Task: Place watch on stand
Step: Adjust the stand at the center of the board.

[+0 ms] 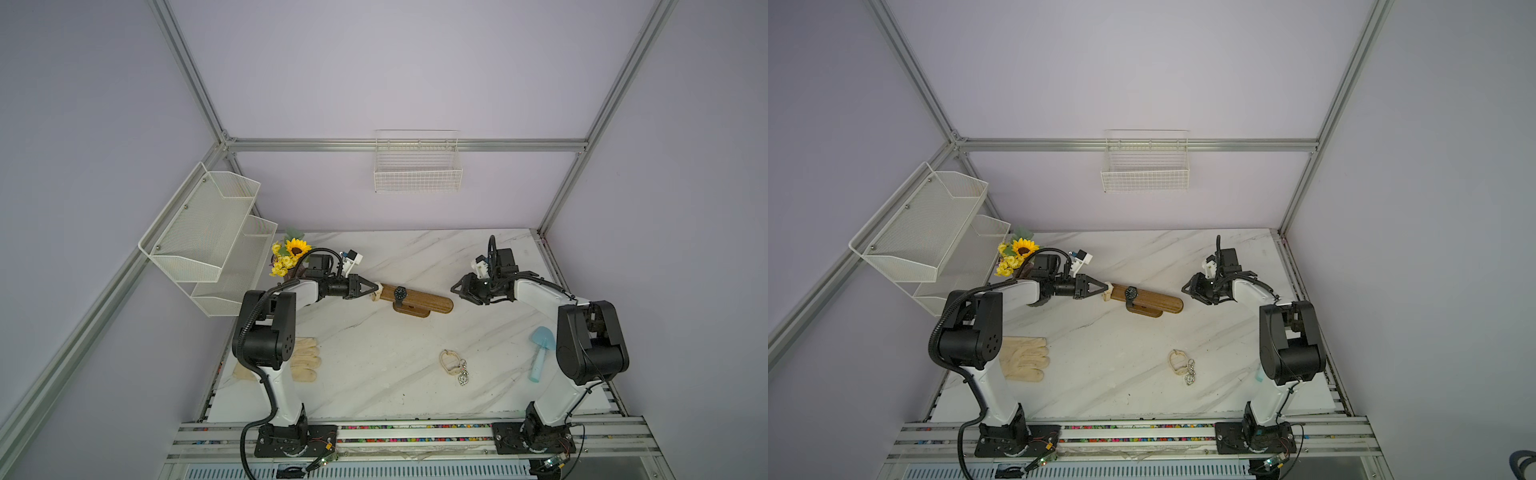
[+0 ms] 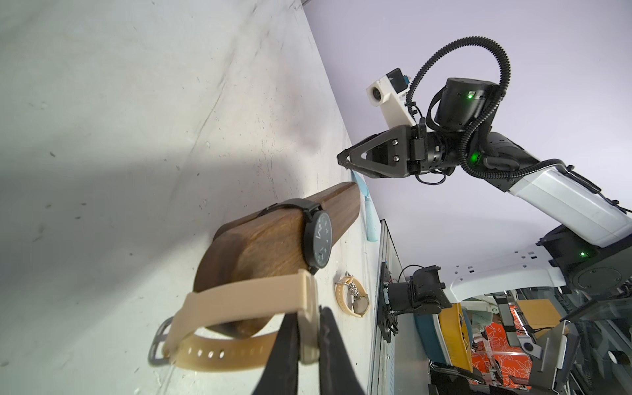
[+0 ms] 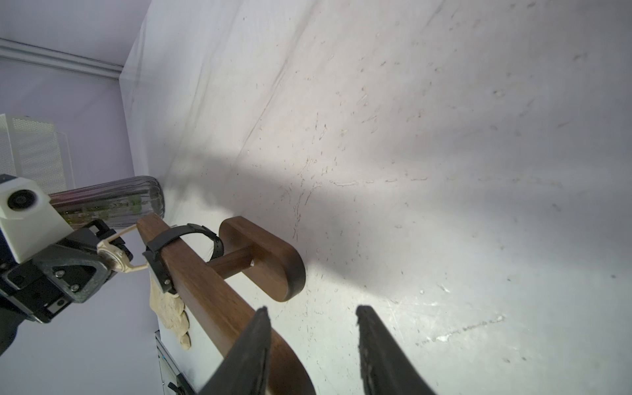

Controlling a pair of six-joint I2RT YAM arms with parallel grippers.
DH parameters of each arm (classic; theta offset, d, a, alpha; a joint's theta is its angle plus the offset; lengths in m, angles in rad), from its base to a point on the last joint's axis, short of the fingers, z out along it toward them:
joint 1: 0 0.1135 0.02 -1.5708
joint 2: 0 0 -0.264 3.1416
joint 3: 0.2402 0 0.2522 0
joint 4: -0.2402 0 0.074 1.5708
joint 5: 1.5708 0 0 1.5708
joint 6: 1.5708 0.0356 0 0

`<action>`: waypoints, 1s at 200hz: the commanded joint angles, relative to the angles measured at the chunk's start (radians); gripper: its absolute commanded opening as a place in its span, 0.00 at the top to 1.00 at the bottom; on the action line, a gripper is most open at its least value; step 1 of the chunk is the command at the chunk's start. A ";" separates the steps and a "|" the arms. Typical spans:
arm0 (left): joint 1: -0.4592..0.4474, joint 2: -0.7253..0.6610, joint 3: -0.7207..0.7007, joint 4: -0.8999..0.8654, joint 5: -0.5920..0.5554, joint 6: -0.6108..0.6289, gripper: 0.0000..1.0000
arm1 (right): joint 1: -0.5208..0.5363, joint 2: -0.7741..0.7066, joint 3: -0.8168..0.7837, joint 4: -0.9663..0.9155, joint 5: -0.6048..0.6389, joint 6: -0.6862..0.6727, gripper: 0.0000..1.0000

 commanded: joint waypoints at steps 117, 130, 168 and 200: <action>0.024 0.165 0.188 -0.009 0.132 0.020 0.91 | 0.006 -0.141 -0.130 0.019 -0.104 0.044 0.44; 0.024 0.177 0.202 -0.009 0.138 0.017 0.91 | 0.015 -0.161 -0.163 0.051 -0.096 0.061 0.40; 0.025 0.202 0.228 -0.009 0.153 0.014 0.91 | 0.048 -0.161 -0.227 0.174 -0.104 0.112 0.36; 0.025 0.206 0.227 -0.008 0.156 0.012 0.91 | 0.060 -0.165 -0.292 0.338 -0.120 0.191 0.35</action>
